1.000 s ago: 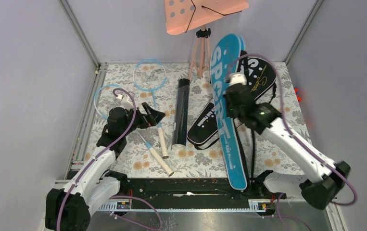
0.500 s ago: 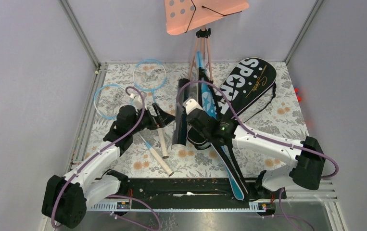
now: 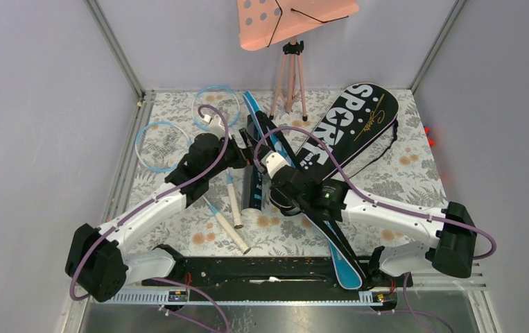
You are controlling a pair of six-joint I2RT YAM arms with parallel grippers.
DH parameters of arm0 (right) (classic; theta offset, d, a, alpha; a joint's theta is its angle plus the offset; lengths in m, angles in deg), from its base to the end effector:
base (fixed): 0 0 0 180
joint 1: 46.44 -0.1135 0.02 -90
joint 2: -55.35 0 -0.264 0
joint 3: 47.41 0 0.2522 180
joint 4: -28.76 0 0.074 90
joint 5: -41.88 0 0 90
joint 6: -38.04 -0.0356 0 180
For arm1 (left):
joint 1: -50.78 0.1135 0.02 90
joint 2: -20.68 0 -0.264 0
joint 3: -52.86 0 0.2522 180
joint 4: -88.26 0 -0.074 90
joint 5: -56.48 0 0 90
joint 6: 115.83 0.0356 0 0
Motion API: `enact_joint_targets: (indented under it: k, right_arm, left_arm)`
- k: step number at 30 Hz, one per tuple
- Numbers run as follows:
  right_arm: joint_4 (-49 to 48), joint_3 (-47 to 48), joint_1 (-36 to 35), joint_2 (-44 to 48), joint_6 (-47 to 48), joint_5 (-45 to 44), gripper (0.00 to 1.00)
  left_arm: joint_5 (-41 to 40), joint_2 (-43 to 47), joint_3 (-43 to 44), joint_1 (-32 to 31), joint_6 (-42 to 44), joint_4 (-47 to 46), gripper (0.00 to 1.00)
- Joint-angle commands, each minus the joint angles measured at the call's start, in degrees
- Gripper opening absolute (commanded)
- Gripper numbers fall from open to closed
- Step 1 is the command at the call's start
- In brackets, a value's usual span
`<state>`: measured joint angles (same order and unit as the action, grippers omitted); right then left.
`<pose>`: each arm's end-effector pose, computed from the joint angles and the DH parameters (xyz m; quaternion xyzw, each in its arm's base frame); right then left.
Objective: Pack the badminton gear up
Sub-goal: Pick up the racket bag from the center of the board, then adjust the racket bag at the center of the board.
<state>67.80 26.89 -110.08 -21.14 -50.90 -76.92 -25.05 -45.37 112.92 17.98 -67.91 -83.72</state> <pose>0.1439 0.2517 0.2912 -0.3853 0.8002 0.0141 0.4594 0.2238 -0.1505 0.3020 -0.0183 0.7870 -0.4194 0.4521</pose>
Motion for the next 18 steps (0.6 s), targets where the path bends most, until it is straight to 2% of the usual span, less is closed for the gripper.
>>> enact_joint_targets:
  k: [1,3,4,10,11,13,18]
  right_arm:
    - [-4.36,0.06,-0.35,-0.89,0.52,1.99,0.04]
    - [-5.06,0.02,-0.37,-1.1,0.02,1.62,0.05]
    - [-5.66,-0.16,-0.35,-0.97,-0.49,1.31,0.05]
    - [-9.95,-3.27,-0.37,2.27,-0.59,4.37,0.08]
    - [-10.83,-3.89,-0.35,2.81,-0.54,4.78,0.11]
    - [-11.79,-4.87,-0.38,3.61,-0.7,4.87,0.19]
    - [-11.73,-7.12,-0.23,7.48,-2.43,3.31,0.61]
  left_arm:
    - [-5.15,-3.22,1.66,-1.51,-1.13,-1.98,0.99]
    - [-3.85,-4.83,1.85,-2.06,-0.74,-2.78,0.96]
    - [-3.35,-5.42,1.75,-2.17,-0.68,-2.93,0.91]
    - [-2.92,-7.11,0.05,-2.27,-0.74,-4.06,0.5]
    - [-2.24,-7.23,-0.12,-2.27,-0.64,-4.47,0.39]
    - [0.24,-7.45,-0.77,-2.2,-0.7,-5.96,0.02]
    - [6.32,-5.72,-4.14,-1.7,-0.55,-13.37,0.0]
